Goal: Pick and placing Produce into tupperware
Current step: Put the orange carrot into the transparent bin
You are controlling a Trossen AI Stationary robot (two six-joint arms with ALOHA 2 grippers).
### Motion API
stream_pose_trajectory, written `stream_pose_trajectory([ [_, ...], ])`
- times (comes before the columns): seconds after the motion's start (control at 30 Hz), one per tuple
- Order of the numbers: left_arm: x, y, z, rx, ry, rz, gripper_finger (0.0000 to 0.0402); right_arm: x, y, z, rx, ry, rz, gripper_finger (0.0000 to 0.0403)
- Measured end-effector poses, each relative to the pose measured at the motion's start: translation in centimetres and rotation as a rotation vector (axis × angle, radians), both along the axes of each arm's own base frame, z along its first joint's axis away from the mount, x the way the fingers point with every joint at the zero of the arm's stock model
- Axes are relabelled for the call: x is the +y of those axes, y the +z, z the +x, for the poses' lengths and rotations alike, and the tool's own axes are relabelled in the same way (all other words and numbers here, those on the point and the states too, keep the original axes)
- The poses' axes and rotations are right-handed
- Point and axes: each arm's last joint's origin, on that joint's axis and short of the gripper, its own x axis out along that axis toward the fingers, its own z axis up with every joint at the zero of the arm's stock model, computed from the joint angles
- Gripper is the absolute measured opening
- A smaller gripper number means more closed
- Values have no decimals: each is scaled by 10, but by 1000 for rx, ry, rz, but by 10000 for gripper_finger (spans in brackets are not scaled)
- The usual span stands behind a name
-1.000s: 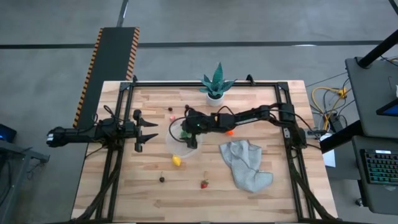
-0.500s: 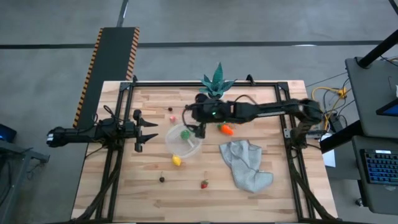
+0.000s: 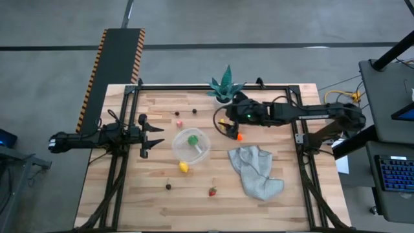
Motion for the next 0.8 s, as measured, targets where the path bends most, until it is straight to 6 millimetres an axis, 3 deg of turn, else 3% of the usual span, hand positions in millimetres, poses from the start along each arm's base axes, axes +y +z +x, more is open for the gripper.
stream_pose_trajectory([
  [0.23, 0, 0, 0, -1, 0, 0, 183, 2, -33, -24, 46, -60, 67, 325],
  [0.43, 0, 0, 0, -2, 0, 0, 183, 2, -66, -32, 97, -83, 95, 325],
  [0.8, 0, 0, 0, -2, 0, 0, 183, -2, -107, -46, 73, -165, 135, 325],
])
